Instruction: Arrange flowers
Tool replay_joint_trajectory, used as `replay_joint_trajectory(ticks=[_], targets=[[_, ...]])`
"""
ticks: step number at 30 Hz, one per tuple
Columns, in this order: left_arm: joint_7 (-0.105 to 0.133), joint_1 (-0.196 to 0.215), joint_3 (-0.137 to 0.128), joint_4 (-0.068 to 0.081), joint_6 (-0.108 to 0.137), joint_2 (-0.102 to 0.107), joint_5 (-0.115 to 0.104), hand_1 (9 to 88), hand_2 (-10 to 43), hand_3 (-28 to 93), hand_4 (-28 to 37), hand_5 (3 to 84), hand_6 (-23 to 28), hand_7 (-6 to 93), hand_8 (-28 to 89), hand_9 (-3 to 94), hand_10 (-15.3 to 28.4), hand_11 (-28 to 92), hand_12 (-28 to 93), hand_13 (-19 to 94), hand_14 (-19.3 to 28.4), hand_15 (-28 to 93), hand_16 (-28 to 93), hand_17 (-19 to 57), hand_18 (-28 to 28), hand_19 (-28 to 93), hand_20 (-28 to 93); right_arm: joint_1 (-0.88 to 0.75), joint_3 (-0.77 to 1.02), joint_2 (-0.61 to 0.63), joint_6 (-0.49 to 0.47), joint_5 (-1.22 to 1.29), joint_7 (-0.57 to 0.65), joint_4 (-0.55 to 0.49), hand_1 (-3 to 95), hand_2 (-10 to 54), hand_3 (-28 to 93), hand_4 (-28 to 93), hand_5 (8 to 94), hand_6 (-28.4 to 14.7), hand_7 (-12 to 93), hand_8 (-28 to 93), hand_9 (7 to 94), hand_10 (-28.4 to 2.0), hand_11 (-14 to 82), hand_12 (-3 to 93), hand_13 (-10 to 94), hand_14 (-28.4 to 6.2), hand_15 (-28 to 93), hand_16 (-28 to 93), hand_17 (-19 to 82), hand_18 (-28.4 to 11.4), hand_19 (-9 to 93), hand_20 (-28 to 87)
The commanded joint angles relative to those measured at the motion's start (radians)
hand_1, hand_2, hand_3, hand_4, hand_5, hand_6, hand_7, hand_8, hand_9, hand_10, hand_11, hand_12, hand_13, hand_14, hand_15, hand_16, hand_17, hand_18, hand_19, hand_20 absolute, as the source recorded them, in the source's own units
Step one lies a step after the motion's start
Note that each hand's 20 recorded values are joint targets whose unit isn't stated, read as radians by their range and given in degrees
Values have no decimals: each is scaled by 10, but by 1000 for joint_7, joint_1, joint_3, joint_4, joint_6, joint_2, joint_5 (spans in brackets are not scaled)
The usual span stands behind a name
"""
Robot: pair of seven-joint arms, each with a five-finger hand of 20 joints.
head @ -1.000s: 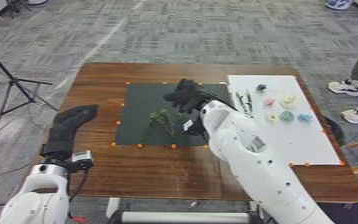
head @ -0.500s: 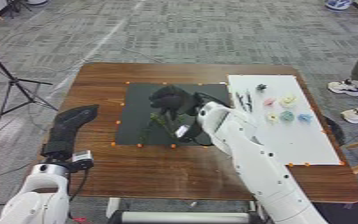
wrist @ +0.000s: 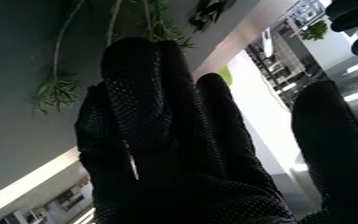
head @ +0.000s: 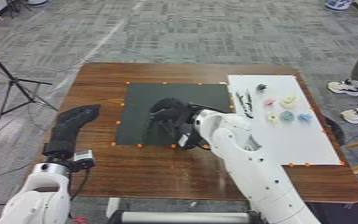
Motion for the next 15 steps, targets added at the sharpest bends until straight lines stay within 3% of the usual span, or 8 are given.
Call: replay_joint_trajectory(ticks=[1,15], targets=[[2,17,-10,-7,-5,-10,-1,286,-14,693,-164,503,43,188,-72,442,128,207,118,340,170,204,10,57,129,129,185,-16,-7,23,-6,13,24,-31,145,127,689,-127,404,-47,154,-83,681,-150,93,109,698,-170,582,330,311,-282,760,511],[7,17,-8,-8,-2,-10,-2,284,-15,694,-163,504,43,188,-72,441,128,206,118,340,169,202,10,58,129,127,184,-25,-20,32,-6,45,42,-49,147,121,681,-125,423,-49,150,-84,698,-156,95,109,704,-166,580,332,315,-281,764,509]])
